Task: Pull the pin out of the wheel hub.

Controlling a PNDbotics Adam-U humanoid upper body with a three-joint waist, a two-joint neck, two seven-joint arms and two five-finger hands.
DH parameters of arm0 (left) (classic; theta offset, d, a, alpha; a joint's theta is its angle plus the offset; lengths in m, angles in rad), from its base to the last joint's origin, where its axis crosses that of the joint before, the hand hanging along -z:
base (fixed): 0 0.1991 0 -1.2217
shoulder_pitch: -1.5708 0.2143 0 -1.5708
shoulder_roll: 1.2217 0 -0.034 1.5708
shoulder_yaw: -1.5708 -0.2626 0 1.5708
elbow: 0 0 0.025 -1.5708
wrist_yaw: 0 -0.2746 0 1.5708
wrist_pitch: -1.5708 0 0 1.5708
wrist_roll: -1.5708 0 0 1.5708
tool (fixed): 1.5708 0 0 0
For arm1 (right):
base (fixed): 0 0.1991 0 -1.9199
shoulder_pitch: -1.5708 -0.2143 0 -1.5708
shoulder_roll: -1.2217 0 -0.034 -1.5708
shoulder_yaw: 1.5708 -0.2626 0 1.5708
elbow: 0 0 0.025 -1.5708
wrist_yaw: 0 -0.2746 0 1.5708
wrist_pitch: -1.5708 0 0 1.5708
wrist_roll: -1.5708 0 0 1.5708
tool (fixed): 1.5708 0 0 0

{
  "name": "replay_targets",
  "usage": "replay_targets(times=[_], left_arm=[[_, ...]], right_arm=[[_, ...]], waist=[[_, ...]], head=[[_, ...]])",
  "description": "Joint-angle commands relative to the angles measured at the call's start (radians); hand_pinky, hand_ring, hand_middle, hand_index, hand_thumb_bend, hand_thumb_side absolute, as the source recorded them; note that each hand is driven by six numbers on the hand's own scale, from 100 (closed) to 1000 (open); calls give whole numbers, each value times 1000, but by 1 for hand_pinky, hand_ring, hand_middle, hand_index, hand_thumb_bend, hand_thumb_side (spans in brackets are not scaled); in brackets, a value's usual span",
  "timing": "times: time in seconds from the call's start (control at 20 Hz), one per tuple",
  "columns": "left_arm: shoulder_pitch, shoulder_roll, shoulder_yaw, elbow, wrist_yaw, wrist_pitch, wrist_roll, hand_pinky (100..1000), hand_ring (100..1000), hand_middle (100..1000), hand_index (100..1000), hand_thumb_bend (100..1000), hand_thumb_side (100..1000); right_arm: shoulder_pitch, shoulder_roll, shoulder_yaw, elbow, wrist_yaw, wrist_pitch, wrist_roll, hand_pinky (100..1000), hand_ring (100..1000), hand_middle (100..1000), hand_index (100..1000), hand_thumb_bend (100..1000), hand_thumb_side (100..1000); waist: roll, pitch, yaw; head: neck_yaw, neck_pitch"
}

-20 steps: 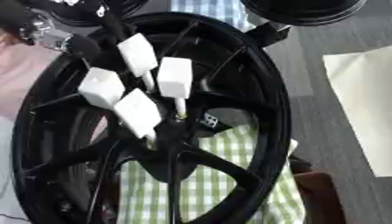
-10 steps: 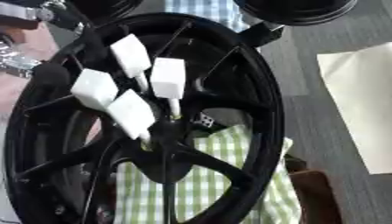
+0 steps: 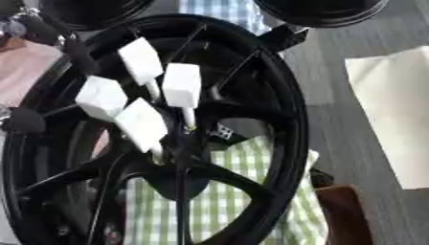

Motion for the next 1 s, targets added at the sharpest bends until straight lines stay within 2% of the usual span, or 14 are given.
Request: replay_targets(times=[0.05, 0.2, 0.4, 0.7, 0.75, 1.0], left_arm=[[-8, 38, 23, -17, -17, 41, 3, 963, 817, 743, 881, 506, 728], [-12, 31, 16, -5, -39, 69, 17, 966, 822, 757, 880, 504, 731], [-17, 20, 9, 3, -42, 85, 33, 975, 829, 777, 885, 454, 743], [-22, 15, 5, 11, -39, 90, 37, 975, 829, 777, 885, 454, 743], [-22, 11, 2, 13, -37, 92, 35, 984, 835, 776, 890, 414, 789], [-46, -34, -55, 69, -46, 103, 3, 980, 837, 780, 887, 433, 812]], right_arm=[[-6, -12, -5, -18, 2, 0, -4, 813, 548, 612, 662, 100, 744], [-6, -9, -5, -18, 2, 1, -8, 813, 546, 610, 660, 100, 746], [-5, -5, -3, -18, 1, 5, -10, 813, 546, 609, 659, 100, 748], [-5, -4, -3, -18, 0, 6, -12, 813, 546, 609, 659, 100, 748], [-6, -2, -3, -18, 0, 6, -12, 812, 544, 608, 658, 100, 749], [-9, 6, -4, -18, -8, 6, -20, 812, 543, 608, 657, 100, 749]], waist=[[8, -66, -3], [8, -66, -4], [9, -64, -6], [9, -64, -6], [10, -63, -8], [11, -61, -16]], head=[[-1, -3], [3, -2], [4, 0], [4, 1], [7, 2], [11, 6]])
